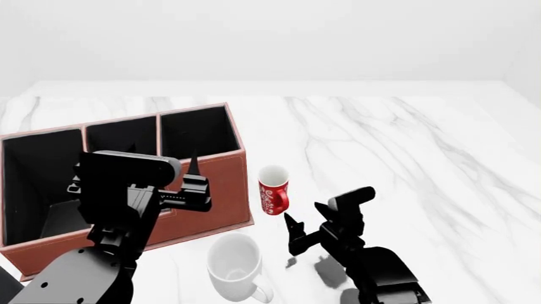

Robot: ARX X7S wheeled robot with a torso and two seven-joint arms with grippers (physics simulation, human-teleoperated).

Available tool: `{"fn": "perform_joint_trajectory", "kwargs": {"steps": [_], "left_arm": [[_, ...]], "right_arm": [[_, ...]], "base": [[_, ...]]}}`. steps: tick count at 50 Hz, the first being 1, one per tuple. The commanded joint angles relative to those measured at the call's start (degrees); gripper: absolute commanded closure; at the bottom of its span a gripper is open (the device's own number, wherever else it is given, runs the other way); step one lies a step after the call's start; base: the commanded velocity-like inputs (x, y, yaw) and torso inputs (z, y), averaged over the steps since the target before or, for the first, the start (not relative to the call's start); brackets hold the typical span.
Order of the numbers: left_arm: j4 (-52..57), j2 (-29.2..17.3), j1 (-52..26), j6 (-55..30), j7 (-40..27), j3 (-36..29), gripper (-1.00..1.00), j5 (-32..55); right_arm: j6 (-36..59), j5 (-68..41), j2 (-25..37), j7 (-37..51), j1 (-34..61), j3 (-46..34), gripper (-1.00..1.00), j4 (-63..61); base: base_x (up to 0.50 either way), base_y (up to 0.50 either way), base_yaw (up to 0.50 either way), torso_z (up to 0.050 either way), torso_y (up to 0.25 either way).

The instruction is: Pick up the red mug and place it to the right of the caddy.

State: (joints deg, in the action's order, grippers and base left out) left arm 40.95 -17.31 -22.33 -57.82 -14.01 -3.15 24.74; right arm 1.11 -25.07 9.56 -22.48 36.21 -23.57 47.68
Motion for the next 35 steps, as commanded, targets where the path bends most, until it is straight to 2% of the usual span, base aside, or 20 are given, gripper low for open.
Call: {"fn": "perform_joint_trajectory", "kwargs": {"steps": [1, 7, 9, 12, 13, 16, 22, 28, 35], "left_arm": [[-0.72, -0.07, -0.17, 0.40, -0.23, -0.61, -1.00, -0.06], [-0.97, -0.06, -0.18, 0.54, -0.37, -1.06, -1.00, -0.08], [-0.98, -0.04, -0.34, 0.41, -0.43, -1.05, -1.00, 0.03], [-1.09, 0.09, -0.78, 0.21, -0.57, -1.31, -1.00, 0.11], [-0.99, 0.11, -0.92, 0.05, -0.61, -1.39, -1.00, 0.18], [-0.66, 0.18, -1.33, -0.46, -0.76, -1.40, -1.00, 0.48], [-0.24, 0.21, -1.53, -0.67, -0.87, -0.94, -1.00, 1.01], [0.25, 0.09, -1.88, -1.22, -1.07, -0.77, -1.00, 1.45], [0.37, -0.05, -1.88, -1.30, -1.28, -0.84, -1.00, 1.62]], "right_arm": [[10.99, -6.16, 14.21, 2.94, -18.41, 3.58, -1.00, -37.59], [11.97, -10.35, 19.06, 5.33, -22.49, 8.15, -1.00, -47.67], [13.98, -13.90, 21.16, 8.48, -23.69, 11.33, -1.00, -54.67], [15.73, -14.97, 21.62, 13.02, -23.46, 13.46, -1.00, -58.26], [19.64, -19.01, 22.61, 20.32, -21.97, 17.43, -1.00, -65.01], [23.76, -21.73, 24.00, 28.32, -18.90, 20.73, -1.00, -72.09], [28.99, -26.01, 24.50, 37.61, -11.82, 23.57, -1.00, -78.52], [29.14, -27.25, 25.03, 38.55, -12.05, 23.66, -1.00, -83.80], [27.81, -25.11, 24.44, 36.59, -13.07, 22.18, -1.00, -81.84]], "base": [[0.00, 0.00, 0.00, 0.000, 0.000], [0.00, 0.00, 0.00, 0.000, 0.000], [0.00, 0.00, 0.00, 0.000, 0.000], [0.00, 0.00, 0.00, 0.000, 0.000], [0.00, 0.00, 0.00, 0.000, 0.000], [0.00, 0.00, 0.00, 0.000, 0.000], [0.00, 0.00, 0.00, 0.000, 0.000], [0.00, 0.00, 0.00, 0.000, 0.000], [0.00, 0.00, 0.00, 0.000, 0.000]]}}
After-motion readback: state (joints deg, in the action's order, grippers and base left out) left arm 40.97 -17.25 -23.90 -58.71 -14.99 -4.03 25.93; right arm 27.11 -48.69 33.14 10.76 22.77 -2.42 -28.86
